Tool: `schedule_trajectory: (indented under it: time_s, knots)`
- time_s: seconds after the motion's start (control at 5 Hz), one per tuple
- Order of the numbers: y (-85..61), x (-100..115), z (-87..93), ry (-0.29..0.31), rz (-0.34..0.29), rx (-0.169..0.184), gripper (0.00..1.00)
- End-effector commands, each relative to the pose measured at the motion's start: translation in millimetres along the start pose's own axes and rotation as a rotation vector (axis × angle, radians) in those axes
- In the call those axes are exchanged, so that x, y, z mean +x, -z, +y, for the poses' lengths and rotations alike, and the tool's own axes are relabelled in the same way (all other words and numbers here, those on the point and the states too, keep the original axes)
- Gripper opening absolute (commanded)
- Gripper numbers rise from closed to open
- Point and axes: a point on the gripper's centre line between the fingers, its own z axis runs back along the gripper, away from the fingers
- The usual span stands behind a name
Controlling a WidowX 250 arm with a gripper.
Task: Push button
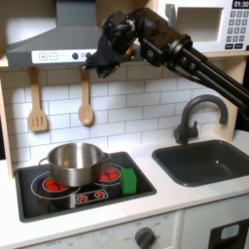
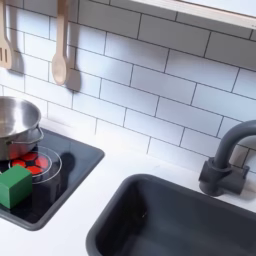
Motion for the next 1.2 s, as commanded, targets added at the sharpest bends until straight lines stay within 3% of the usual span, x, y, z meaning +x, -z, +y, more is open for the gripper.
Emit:
schedule_trajectory:
  time_s: [0.0, 0.8, 1.0]
  knots:
    - [1.6, 11, 1.7, -0.012, -0.025, 0.0, 0.0]
    - [13.9, 22, 1.8, -0.025, -0.042, -0.003, 0.0]
    - [15.1, 24, -3.2, -0.024, -0.048, -0.017, 0.0]
